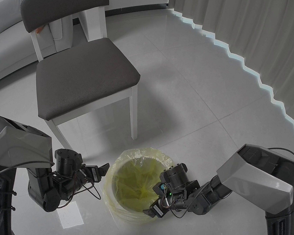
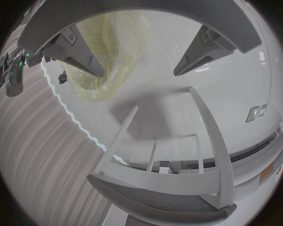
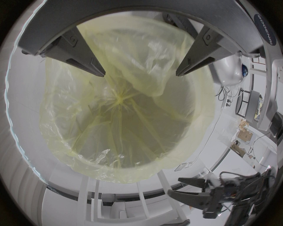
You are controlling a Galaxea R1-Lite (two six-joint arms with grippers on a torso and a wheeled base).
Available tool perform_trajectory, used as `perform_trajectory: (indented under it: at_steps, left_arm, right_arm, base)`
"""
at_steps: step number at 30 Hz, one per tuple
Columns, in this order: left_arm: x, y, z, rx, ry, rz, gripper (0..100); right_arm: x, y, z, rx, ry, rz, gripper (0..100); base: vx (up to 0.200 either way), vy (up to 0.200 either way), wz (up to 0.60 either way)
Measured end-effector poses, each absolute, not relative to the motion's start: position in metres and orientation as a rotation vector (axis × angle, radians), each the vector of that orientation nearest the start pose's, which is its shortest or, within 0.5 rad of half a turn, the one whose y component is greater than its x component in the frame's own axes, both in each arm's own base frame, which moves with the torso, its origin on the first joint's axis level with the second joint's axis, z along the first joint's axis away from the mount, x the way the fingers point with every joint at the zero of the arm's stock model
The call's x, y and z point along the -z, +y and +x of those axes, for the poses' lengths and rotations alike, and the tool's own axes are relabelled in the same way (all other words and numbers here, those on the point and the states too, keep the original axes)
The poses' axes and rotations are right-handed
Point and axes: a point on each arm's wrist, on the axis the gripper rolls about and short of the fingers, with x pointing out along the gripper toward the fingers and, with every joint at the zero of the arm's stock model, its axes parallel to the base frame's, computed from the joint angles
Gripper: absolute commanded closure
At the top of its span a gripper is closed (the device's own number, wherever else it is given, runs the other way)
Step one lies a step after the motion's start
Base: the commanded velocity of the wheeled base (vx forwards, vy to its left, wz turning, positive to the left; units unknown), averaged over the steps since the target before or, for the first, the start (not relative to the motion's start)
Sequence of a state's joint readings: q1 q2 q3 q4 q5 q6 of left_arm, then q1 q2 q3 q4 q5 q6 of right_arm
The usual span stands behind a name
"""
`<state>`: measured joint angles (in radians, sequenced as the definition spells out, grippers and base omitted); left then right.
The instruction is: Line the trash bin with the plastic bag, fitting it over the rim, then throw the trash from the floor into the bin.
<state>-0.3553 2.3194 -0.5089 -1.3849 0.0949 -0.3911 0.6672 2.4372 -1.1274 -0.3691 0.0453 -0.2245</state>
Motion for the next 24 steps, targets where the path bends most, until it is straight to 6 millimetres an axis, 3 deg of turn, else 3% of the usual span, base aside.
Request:
perform_trajectory:
  at_steps: [5, 13, 16, 24]
  left_arm:
    - [0.01, -0.115, 0.308, 0.179, 0.458, -0.287, 0]
    - [0.008, -0.117, 0.308, 0.182, 0.455, -0.288, 0]
    - [0.007, -0.116, 0.308, 0.184, 0.449, -0.29, 0]
    - [0.004, -0.115, 0.307, 0.186, 0.438, -0.297, 0]
  right_arm:
    - [0.027, 0.25, 0.308, -0.753, 0.815, -0.494, 0]
    - [-0.011, 0.224, 0.318, -0.678, 0.74, -0.418, 0]
    - [-0.028, 0.196, 0.33, -0.608, 0.722, -0.38, 0]
    - [-0.051, 0.092, 0.362, -0.354, 0.728, -0.282, 0]
  base:
    - [0.0, 0.0, 0.0]
    - [0.0, 0.0, 0.0]
    - [0.0, 0.0, 0.0]
    - [0.0, 0.0, 0.0]
